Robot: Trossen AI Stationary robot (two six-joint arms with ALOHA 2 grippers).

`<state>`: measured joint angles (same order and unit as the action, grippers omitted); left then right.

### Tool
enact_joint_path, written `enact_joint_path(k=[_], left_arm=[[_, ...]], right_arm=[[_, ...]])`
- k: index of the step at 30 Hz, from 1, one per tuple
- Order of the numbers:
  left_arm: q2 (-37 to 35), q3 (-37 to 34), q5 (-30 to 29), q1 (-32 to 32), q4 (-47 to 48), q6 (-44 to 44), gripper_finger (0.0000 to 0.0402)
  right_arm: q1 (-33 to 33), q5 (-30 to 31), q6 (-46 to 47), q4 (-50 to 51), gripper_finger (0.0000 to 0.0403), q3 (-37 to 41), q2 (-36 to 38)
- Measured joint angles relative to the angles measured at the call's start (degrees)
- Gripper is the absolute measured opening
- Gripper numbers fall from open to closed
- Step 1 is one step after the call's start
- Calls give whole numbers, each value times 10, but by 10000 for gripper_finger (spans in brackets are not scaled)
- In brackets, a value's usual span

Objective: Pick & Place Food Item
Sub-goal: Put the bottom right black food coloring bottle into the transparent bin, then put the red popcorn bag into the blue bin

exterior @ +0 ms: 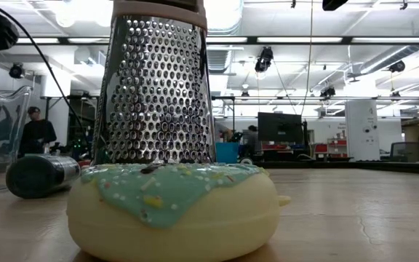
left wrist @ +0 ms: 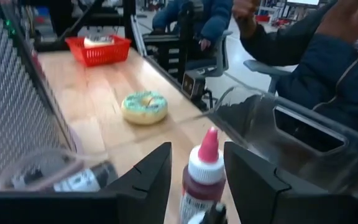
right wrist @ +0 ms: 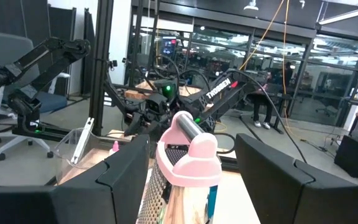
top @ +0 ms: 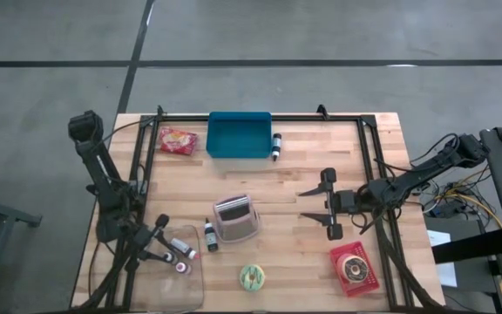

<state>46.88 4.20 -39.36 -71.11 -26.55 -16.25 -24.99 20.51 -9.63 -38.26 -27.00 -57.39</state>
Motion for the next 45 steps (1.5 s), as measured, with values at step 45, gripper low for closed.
enact_joint_path(k=[45], left_arm=[[-27,298,70,575,595,-76,147]], right_arm=[[3,52,18,131,231,0,-1]])
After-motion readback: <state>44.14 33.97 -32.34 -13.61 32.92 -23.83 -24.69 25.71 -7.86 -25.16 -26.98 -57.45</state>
